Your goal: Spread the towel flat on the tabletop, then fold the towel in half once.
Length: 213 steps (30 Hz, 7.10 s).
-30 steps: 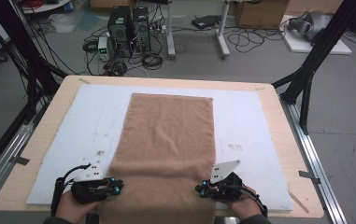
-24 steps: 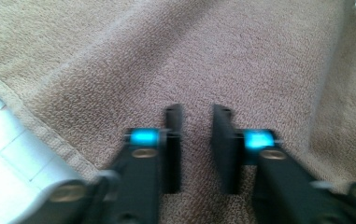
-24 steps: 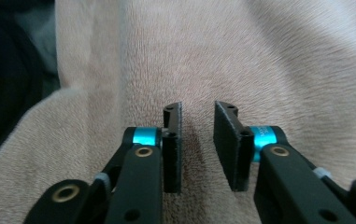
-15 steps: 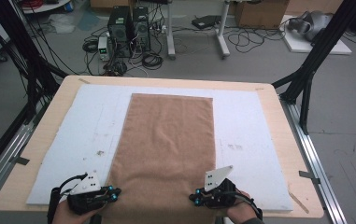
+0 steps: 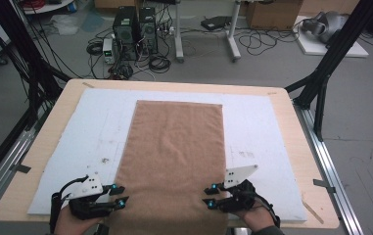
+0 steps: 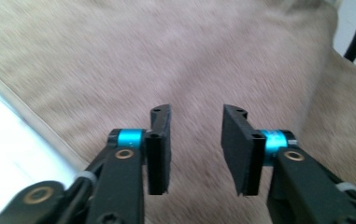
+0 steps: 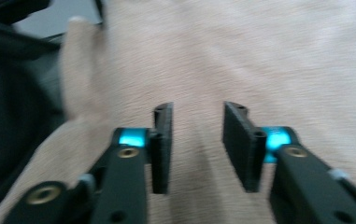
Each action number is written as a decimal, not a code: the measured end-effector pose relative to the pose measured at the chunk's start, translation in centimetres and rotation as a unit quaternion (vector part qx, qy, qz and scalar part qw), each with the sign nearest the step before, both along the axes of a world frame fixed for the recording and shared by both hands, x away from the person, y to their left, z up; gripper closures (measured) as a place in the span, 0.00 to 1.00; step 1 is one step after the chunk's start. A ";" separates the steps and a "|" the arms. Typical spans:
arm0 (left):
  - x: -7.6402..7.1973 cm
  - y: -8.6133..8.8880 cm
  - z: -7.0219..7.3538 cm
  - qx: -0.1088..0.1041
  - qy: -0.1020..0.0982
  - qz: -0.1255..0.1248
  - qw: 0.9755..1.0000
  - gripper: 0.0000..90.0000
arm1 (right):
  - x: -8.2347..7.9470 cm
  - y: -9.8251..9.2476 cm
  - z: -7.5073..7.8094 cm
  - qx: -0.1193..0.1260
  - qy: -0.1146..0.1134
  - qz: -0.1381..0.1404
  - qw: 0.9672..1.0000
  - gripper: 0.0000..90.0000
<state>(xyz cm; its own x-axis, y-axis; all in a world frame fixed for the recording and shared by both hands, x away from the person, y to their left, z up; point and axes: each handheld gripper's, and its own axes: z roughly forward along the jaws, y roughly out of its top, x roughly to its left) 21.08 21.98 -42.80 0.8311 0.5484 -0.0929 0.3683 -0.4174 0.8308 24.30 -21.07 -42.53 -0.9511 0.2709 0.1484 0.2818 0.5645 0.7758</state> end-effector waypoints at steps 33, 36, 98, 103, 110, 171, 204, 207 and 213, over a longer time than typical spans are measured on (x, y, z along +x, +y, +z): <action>10.7 -1.1 4.7 0.011 -0.023 0.076 0.997 0.30 | 8.5 -2.5 3.3 -0.010 -0.037 -0.121 0.992 0.33; 12.1 -1.1 5.4 0.015 -0.021 0.079 0.997 0.31 | 9.8 -3.0 4.2 -0.012 -0.044 -0.132 0.990 0.32; 18.1 1.0 4.2 -0.008 0.024 0.129 0.991 0.96 | 16.2 -3.5 4.5 0.001 0.013 -0.170 0.985 0.93; 13.9 1.3 5.2 0.003 0.002 0.100 0.995 0.96 | 12.4 -3.2 5.9 -0.006 0.003 -0.138 0.990 0.93; 7.3 1.9 2.4 0.022 0.002 0.067 0.997 0.96 | 7.2 -2.8 3.1 -0.020 0.012 -0.111 0.994 0.92; 4.1 2.7 3.8 -0.004 -0.008 0.040 0.999 0.95 | 2.7 -1.6 6.6 -0.002 -0.058 -0.066 0.996 0.95; 12.0 1.2 -1.2 0.048 0.050 0.077 0.995 0.50 | 8.4 -2.6 -0.9 -0.060 -0.009 -0.147 0.987 0.45; 12.1 1.1 -1.4 0.055 0.057 0.069 0.995 0.60 | 9.0 -2.8 -1.8 -0.059 0.013 -0.144 0.988 0.49; 11.9 0.8 -1.1 0.054 0.057 0.065 0.995 0.90 | 9.3 -2.3 -1.7 -0.043 0.024 -0.099 0.994 0.89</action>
<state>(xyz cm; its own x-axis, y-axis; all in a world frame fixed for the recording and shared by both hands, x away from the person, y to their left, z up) 33.00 22.78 -43.87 0.7399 0.6625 -0.1173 0.5144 -0.4447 0.7333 33.64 -23.34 -44.18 -0.8702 0.4659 0.1604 0.4293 0.5572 0.7108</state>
